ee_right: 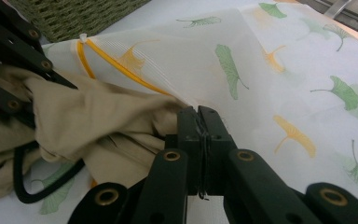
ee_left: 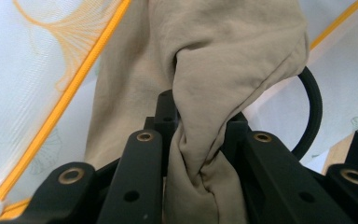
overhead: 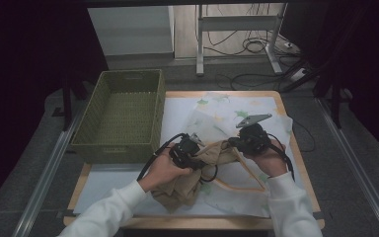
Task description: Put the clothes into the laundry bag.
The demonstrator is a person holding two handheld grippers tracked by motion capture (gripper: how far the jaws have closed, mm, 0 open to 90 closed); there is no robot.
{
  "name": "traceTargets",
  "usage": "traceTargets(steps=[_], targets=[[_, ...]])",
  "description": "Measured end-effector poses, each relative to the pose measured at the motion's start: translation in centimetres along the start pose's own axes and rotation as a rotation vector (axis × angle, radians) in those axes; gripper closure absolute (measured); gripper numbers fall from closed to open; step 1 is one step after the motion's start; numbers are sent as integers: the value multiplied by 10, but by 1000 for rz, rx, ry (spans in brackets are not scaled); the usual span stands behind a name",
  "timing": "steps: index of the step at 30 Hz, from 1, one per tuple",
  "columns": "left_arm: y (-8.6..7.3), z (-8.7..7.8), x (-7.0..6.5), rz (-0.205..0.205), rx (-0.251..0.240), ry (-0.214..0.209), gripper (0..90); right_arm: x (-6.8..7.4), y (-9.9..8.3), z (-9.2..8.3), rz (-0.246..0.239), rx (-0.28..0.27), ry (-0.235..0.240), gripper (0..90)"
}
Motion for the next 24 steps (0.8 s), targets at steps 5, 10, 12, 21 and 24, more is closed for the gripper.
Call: traceTargets(steps=[5, 10, 12, 21, 24], targets=[[3, 5, -4, 1, 8, 11, 750, 1, 1, -1, 0, -7, 11, 874], [11, 11, -1, -16, 9, 33, 748, 3, 2, -1, -4, -12, 20, 874], [16, 15, 0, -23, 12, 39, 747, 3, 2, 0, -3, -12, 21, 874], [29, 34, -4, -32, 2, 53, 736, 4, 1, 0, -1, -4, 23, 874], [29, 38, -5, -33, -2, 48, 726, 2, 0, 1, 0, -4, 21, 874]])
Point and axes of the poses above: each handheld gripper's, and its own axes: z roughly forward along the jaws, y roughly out of its top, x roughly to its left, the point moved 6 cm from there along z, roughly forward along the jaws, and after that the axes turned 10 degrees about y, right-handed, at the moved point
